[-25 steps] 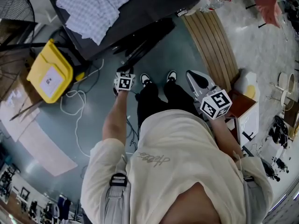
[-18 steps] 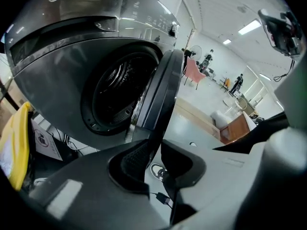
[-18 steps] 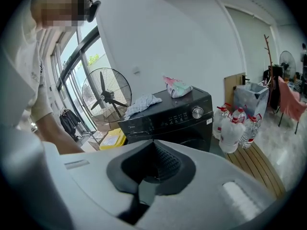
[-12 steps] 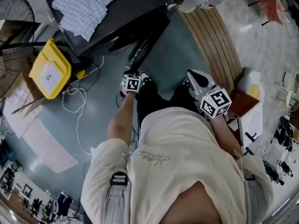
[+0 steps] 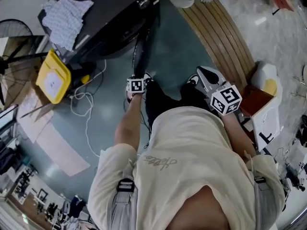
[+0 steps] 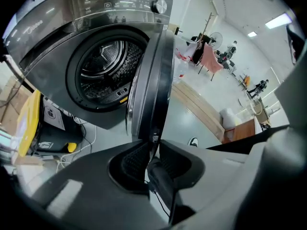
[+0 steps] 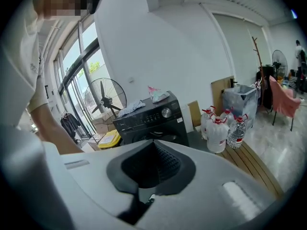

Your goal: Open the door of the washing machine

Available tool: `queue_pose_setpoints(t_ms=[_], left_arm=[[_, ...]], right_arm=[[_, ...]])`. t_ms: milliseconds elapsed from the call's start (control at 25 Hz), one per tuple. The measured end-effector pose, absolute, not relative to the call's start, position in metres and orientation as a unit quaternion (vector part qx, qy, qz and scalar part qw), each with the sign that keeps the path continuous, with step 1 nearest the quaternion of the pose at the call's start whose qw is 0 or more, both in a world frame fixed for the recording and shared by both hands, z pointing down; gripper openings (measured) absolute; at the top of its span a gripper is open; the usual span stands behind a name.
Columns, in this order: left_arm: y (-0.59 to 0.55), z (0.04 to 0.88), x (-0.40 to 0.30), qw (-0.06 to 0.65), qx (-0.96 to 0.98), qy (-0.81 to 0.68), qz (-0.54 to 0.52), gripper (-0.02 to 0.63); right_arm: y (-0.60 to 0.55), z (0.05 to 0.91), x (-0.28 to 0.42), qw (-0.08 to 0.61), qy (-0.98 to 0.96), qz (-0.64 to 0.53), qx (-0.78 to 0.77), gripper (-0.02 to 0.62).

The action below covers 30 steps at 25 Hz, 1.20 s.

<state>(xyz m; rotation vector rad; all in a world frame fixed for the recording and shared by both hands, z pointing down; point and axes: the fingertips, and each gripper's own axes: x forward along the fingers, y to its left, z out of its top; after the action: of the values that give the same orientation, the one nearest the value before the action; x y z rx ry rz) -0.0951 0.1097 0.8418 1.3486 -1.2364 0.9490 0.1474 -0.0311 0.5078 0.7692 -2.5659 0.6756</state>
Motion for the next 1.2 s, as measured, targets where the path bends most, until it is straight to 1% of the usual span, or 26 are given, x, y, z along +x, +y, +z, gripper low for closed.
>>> queue_pose_setpoints(t_ms=[40, 80, 200, 280, 400, 640, 1000, 1200], left_arm=[[0.108, 0.841, -0.101, 0.495, 0.550, -0.531, 0.414, 0.069], [0.108, 0.841, -0.095, 0.493, 0.544, -0.535, 0.418, 0.069], [0.109, 0.843, -0.042, 0.543, 0.555, -0.511, 0.368, 0.066], [0.102, 0.844, -0.015, 0.559, 0.563, -0.507, 0.338, 0.067], [0.085, 0.841, -0.012, 0.523, 0.557, -0.536, 0.359, 0.066], [0.071, 0.839, 0.041, 0.539, 0.559, -0.525, 0.349, 0.061], [0.052, 0.835, 0.105, 0.562, 0.598, -0.471, 0.323, 0.064], [0.039, 0.834, 0.133, 0.557, 0.630, -0.439, 0.317, 0.055]], right_arm=[[-0.033, 0.510, 0.160, 0.185, -0.911, 0.241, 0.277, 0.002], [-0.036, 0.511, 0.172, 0.182, -0.911, 0.241, 0.281, 0.002], [-0.042, 0.515, 0.208, 0.173, -0.909, 0.242, 0.293, 0.002], [-0.047, 0.517, 0.232, 0.168, -0.907, 0.243, 0.301, 0.002], [-0.052, 0.521, 0.268, 0.163, -0.902, 0.249, 0.312, 0.002], [-0.056, 0.535, 0.330, 0.163, -0.883, 0.272, 0.346, 0.002], [-0.053, 0.542, 0.353, 0.152, -0.853, 0.334, 0.372, 0.002], [-0.058, 0.547, 0.352, 0.169, -0.841, 0.340, 0.386, 0.002]])
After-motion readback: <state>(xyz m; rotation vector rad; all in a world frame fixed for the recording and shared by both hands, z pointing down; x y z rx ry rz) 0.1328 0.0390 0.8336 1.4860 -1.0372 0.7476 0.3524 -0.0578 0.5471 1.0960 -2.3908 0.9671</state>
